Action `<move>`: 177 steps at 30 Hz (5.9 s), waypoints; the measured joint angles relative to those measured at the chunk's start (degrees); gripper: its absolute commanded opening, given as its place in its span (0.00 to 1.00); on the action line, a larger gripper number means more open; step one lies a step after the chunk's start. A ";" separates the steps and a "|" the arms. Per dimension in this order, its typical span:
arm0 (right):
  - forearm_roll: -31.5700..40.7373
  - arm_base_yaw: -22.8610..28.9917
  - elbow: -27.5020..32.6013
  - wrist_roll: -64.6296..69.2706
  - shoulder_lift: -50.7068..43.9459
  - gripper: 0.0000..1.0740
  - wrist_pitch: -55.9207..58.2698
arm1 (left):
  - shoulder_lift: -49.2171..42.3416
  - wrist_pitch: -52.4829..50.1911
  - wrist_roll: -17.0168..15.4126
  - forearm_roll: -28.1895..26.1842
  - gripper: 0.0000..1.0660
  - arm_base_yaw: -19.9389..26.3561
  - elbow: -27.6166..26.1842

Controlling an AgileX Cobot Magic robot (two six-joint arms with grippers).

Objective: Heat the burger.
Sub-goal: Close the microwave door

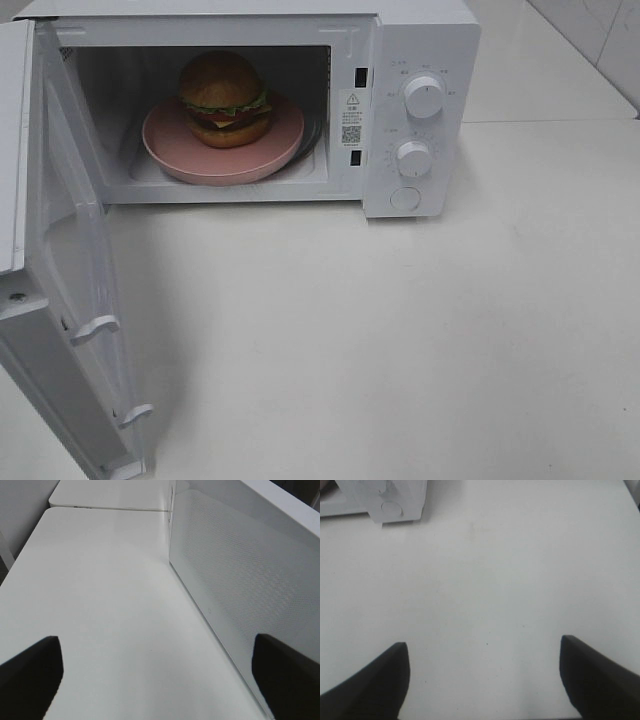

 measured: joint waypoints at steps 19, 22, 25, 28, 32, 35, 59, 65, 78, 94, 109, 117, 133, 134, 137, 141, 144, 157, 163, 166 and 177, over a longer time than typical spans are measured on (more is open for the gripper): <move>0.69 -1.72 0.00 -0.52 -9.40 0.71 -0.06 | 0.00 0.00 0.00 0.00 0.92 0.00 0.00; 0.69 -1.72 0.00 -0.57 -9.40 0.71 -0.06 | 0.00 0.00 0.00 0.00 0.92 0.00 0.00; 0.69 -1.72 0.00 -0.57 -9.40 0.71 -0.06 | 0.00 0.00 0.00 0.00 0.92 0.00 0.00; 0.69 -1.72 0.00 -0.57 -9.40 0.71 -0.06 | 0.00 0.00 0.00 0.00 0.92 0.00 0.00; 0.69 -1.72 0.00 -0.57 -9.40 0.71 -0.06 | 0.00 0.00 0.00 0.00 0.92 0.00 0.00; 0.69 -1.72 0.00 -0.57 -9.40 0.71 -0.06 | 0.00 0.00 0.00 0.00 0.92 0.00 0.00; 1.09 -1.72 0.00 -0.57 -9.40 0.71 -0.06 | 0.00 0.00 0.00 -0.34 0.91 0.00 0.00; 1.09 -1.72 0.00 -0.57 -9.40 0.71 -0.06 | 1.95 -0.52 0.00 -1.72 0.82 0.00 -2.81; 1.09 -1.72 0.00 -0.57 -9.40 0.71 -0.06 | 18.68 -10.66 0.00 1.49 0.00 0.00 -3.21; 1.09 -1.72 0.00 -0.57 -9.40 0.71 -0.06 | 33.06 -39.02 0.00 2.23 0.00 0.00 5.04; 1.09 -1.72 0.00 -0.57 -9.40 0.71 -0.06 | 44.86 -74.14 0.00 1.26 0.00 0.00 15.76; 1.09 -1.72 0.00 -0.57 -9.40 0.70 -0.06 | 56.21 -86.57 -4.53 5.96 0.00 0.00 15.76; 1.09 -1.72 0.00 -0.57 -9.40 0.70 -0.06 | 74.03 -111.21 -16.79 23.78 0.00 0.00 15.70; 1.09 -1.72 0.00 -0.57 -9.40 0.70 -0.06 | 74.03 -111.21 -16.79 23.78 0.00 0.00 15.70; 1.09 -1.72 0.00 -0.57 -9.40 0.70 -0.06 | 76.78 -113.73 -18.05 26.47 0.00 0.00 15.47; 1.09 -1.72 0.00 -0.57 -9.40 0.70 -0.06 | 80.04 -114.13 -18.45 26.87 0.00 -2.46 13.12; 1.09 -1.72 0.00 -0.57 -9.40 0.70 -0.06 | 82.39 -114.19 -18.39 27.22 0.00 -6.36 10.49; 1.09 -1.72 0.00 -0.57 -9.40 0.70 -0.06 | 89.55 -114.25 -18.16 21.26 0.00 -14.04 4.64; 1.09 -1.72 0.00 -0.57 -9.40 0.70 -0.06 | 93.62 -114.13 -17.93 16.73 0.00 -18.56 0.40; 1.09 -1.72 0.00 -0.57 -9.40 0.70 -0.06 | 94.08 -114.08 -17.82 16.21 0.00 -19.19 -0.17; 1.09 -1.72 0.00 -0.57 -9.40 0.70 -0.06 | 99.98 -112.13 -12.20 3.15 0.00 -27.04 -8.25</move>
